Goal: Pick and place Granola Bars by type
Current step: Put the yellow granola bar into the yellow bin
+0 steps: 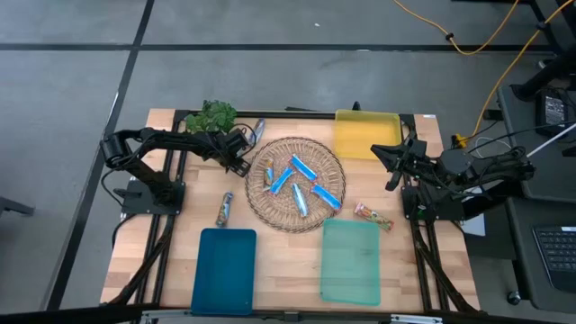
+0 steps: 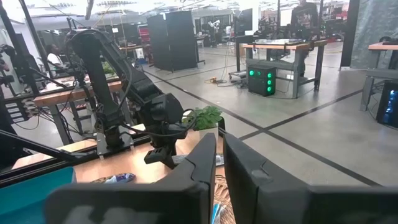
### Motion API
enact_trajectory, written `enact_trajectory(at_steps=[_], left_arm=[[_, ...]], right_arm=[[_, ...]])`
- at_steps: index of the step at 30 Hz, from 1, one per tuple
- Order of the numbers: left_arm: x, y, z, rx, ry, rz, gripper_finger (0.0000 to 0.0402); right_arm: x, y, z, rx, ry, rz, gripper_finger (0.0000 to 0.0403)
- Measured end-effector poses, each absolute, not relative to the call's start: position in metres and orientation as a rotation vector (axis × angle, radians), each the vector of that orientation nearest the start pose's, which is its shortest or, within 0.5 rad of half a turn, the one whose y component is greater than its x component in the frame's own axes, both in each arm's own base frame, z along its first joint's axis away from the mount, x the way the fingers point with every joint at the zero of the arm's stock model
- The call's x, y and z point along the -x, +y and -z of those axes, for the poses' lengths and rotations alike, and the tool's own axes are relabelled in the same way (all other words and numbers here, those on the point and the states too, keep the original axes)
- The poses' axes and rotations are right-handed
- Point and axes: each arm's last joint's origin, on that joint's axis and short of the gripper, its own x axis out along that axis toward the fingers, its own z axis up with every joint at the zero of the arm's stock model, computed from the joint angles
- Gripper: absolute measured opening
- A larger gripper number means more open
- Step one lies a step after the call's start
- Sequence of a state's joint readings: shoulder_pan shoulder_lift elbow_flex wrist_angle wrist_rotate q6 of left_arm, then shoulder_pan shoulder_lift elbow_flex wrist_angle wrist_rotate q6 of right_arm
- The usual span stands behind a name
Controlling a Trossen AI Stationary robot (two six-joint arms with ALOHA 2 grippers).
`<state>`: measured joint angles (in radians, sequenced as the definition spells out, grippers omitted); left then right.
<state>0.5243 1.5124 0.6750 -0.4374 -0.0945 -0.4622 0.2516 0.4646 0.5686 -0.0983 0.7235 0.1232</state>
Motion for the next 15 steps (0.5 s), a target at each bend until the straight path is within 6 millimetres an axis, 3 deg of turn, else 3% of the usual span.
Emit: enact_trajectory(at_steps=[8, 15], left_arm=[[-0.207, 0.121, -0.137, 0.7, 1.102, -0.817, 0.0067], [-0.206, 0.117, -0.155, 0.709, 1.009, -0.815, 0.0056]], right_arm=[[-0.112, 0.009, -0.307, -0.12, -0.031, 0.471, 0.0035], [-0.112, 0.009, -0.307, -0.12, -0.03, 0.47, 0.0035]])
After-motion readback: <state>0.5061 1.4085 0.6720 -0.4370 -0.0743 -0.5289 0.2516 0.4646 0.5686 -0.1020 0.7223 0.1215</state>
